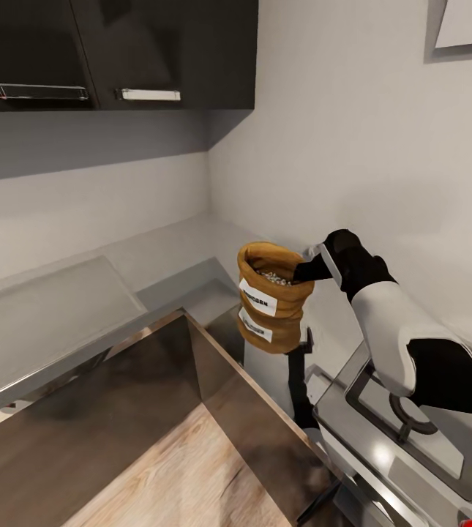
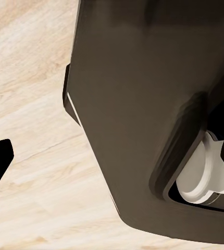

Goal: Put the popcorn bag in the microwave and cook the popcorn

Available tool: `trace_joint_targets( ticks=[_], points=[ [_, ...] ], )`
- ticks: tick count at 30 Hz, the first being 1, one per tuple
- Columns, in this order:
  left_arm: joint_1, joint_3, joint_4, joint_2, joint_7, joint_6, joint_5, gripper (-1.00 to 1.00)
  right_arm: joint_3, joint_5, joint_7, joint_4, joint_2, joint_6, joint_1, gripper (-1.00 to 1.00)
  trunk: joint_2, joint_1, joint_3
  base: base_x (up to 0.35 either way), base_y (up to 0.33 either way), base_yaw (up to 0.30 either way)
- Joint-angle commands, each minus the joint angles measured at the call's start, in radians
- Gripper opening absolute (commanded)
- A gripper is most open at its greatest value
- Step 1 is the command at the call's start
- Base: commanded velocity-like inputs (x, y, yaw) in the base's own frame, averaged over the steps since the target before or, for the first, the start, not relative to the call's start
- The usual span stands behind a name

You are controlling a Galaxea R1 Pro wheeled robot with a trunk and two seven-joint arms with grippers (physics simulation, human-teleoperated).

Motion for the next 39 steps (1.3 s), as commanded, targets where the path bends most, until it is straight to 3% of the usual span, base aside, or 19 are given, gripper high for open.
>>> trace_joint_targets(
  ticks=[1,16,17,20,22,32,39],
  points=[
    [0.0,0.0,0.0,0.0,0.0,-0.003,0.005,1.0,-0.001,0.01,0.009,-0.001,0.001,0.003,-0.001,-1.0,-0.001,0.0,-0.001,0.0,0.0,0.0],
    [0.0,0.0,0.0,0.0,0.0,-0.003,0.005,1.0,-0.011,0.011,0.012,-0.017,0.003,0.026,-0.001,-1.0,-0.001,0.0,-0.001,0.0,0.0,0.0],
    [0.0,0.0,0.0,0.0,0.0,-0.003,0.005,1.0,-0.022,0.011,0.012,-0.018,0.003,0.032,0.0,-1.0,-0.001,0.0,-0.001,0.0,0.0,0.0],
    [0.0,0.0,0.0,0.0,0.0,-0.003,0.005,1.0,-0.108,0.011,0.012,-0.022,0.005,0.035,0.0,-1.0,-0.001,0.0,-0.001,0.0,0.0,0.0],
    [0.0,0.0,0.0,0.0,0.0,-0.003,0.005,1.0,-0.132,0.012,0.011,-0.06,0.004,0.035,-0.001,-1.0,-0.001,0.0,-0.001,0.0,0.0,0.0],
    [0.0,0.0,0.0,0.0,0.0,-0.003,0.005,1.0,-0.135,0.024,0.0,-0.238,0.001,0.035,-0.001,-1.0,-0.001,0.0,-0.001,0.0,0.0,0.0],
    [0.0,0.0,0.0,0.0,0.0,-0.003,0.005,1.0,-0.133,0.021,0.002,-0.257,-0.02,0.035,-0.01,-1.0,-0.001,0.0,-0.001,0.0,0.0,0.0]
  ],
)
